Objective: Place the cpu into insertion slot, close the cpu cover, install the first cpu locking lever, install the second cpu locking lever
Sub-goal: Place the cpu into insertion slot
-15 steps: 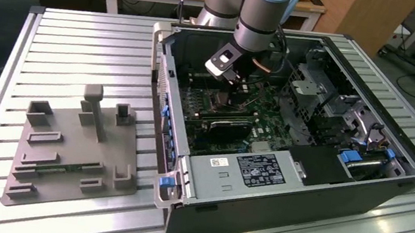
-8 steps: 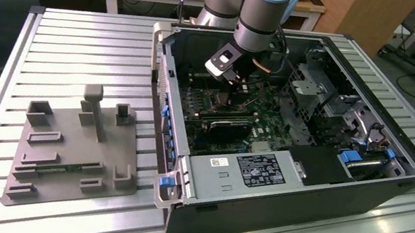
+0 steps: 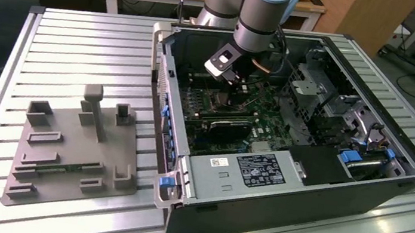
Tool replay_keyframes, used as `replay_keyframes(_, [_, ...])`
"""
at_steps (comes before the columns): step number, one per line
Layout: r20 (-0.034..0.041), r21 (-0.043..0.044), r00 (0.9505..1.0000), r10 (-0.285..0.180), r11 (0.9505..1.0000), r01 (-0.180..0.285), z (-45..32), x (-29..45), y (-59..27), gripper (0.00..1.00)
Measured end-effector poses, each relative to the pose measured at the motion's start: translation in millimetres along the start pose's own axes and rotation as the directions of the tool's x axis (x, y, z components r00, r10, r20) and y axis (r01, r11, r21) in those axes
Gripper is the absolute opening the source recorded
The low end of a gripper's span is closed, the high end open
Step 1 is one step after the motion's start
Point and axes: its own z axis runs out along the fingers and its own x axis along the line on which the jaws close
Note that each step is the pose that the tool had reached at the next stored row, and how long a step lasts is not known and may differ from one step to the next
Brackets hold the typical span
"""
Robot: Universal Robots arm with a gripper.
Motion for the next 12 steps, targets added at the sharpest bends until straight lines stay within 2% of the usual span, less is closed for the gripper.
replay_keyframes(12, [0.0001,0.0,1.0,0.005,1.0,-0.005,0.0,-1.1,0.3,0.54])
